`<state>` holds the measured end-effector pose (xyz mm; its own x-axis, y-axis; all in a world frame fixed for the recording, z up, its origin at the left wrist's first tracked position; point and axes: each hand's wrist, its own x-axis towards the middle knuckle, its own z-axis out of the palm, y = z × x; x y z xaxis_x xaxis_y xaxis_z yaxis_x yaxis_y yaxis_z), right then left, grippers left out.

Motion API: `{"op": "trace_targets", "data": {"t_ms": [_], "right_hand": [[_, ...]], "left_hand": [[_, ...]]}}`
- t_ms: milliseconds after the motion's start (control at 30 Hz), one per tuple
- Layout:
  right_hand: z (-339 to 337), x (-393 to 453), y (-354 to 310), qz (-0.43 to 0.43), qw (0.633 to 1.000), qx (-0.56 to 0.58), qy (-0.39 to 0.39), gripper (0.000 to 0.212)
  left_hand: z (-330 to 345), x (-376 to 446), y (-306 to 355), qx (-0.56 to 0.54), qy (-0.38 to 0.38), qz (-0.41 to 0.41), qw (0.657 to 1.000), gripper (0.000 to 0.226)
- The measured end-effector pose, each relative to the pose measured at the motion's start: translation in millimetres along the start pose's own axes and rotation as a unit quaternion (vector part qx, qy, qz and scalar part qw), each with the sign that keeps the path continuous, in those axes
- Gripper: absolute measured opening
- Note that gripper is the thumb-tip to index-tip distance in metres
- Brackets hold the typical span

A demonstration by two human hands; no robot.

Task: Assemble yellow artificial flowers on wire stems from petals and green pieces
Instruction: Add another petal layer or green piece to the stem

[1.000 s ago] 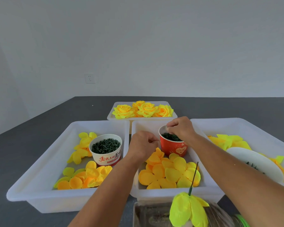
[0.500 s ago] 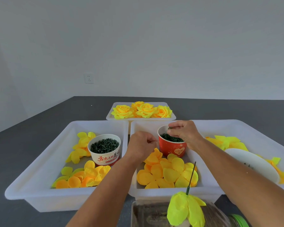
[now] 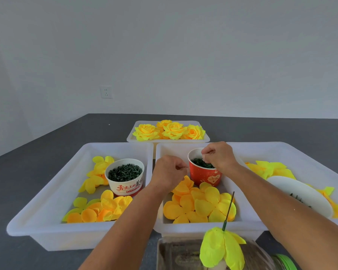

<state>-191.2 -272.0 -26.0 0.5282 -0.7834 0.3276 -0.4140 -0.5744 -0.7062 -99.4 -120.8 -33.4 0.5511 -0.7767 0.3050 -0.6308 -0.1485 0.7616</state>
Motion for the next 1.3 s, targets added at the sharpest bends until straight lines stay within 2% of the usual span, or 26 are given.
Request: {"op": "trace_targets", "data": {"t_ms": [67, 100, 200, 233, 300, 400, 467, 533, 600, 767, 833, 1000, 1200, 1300], "right_hand": [[-6.3, -4.4, -4.8, 0.054, 0.988, 0.143, -0.013, 0.007], [-10.6, -6.8, -8.7, 0.09, 0.968, 0.233, -0.018, 0.006], [-27.0, -18.0, -22.7, 0.176, 0.856, 0.485, -0.036, 0.006], [-32.4, -23.9, -27.2, 0.184, 0.822, 0.537, -0.043, 0.005], [-41.8, -39.4, -34.3, 0.184, 0.778, 0.597, -0.064, 0.005], [-53.1, -63.5, -37.9, 0.181, 0.753, 0.626, -0.091, 0.004], [-60.1, -77.8, -39.0, 0.179, 0.761, 0.615, -0.104, 0.008], [-66.4, -90.8, -40.4, 0.175, 0.772, 0.601, -0.108, 0.021], [-71.9, -102.1, -42.2, 0.175, 0.769, 0.605, -0.107, 0.028], [-81.4, -128.2, -45.4, 0.162, 0.76, 0.618, -0.117, 0.022], [-84.7, -137.9, -46.1, 0.14, 0.765, 0.617, -0.121, 0.015], [-95.3, -160.0, -46.7, 0.071, 0.805, 0.577, -0.117, 0.018], [-97.3, -177.6, -50.6, 0.003, 0.867, 0.492, -0.078, 0.023], [-94.2, -180.8, -54.8, -0.028, 0.871, 0.486, -0.058, 0.018]], "left_hand": [[0.2, 0.2, -0.4, -0.009, -0.001, -0.002, 1.0, 0.015], [0.1, -0.1, 0.0, -0.013, 0.0, -0.001, 1.0, 0.014], [-1.0, -2.7, 4.1, -0.028, 0.01, 0.014, 0.999, 0.013], [-2.4, -4.3, 6.6, -0.039, 0.013, 0.022, 0.999, 0.014], [-6.1, -9.1, 12.1, -0.067, 0.013, 0.038, 0.997, 0.022], [-12.4, -22.0, 22.9, -0.092, -0.003, 0.058, 0.994, 0.024], [-16.2, -34.9, 30.7, -0.115, -0.018, 0.065, 0.991, 0.02], [-19.8, -50.5, 39.2, -0.143, -0.037, 0.067, 0.987, 0.015], [-23.7, -67.1, 48.8, -0.172, -0.049, 0.072, 0.981, 0.011], [-27.5, -104.6, 68.9, -0.257, -0.041, 0.076, 0.962, 0.035], [-26.7, -115.0, 72.1, -0.255, -0.043, 0.085, 0.962, 0.035], [-18.4, -127.3, 75.6, -0.276, -0.05, 0.091, 0.956, 0.014], [-11.0, -130.9, 73.1, -0.252, -0.037, 0.11, 0.961, 0.012], [-9.0, -130.3, 72.2, -0.269, -0.038, 0.113, 0.956, 0.011]]}}
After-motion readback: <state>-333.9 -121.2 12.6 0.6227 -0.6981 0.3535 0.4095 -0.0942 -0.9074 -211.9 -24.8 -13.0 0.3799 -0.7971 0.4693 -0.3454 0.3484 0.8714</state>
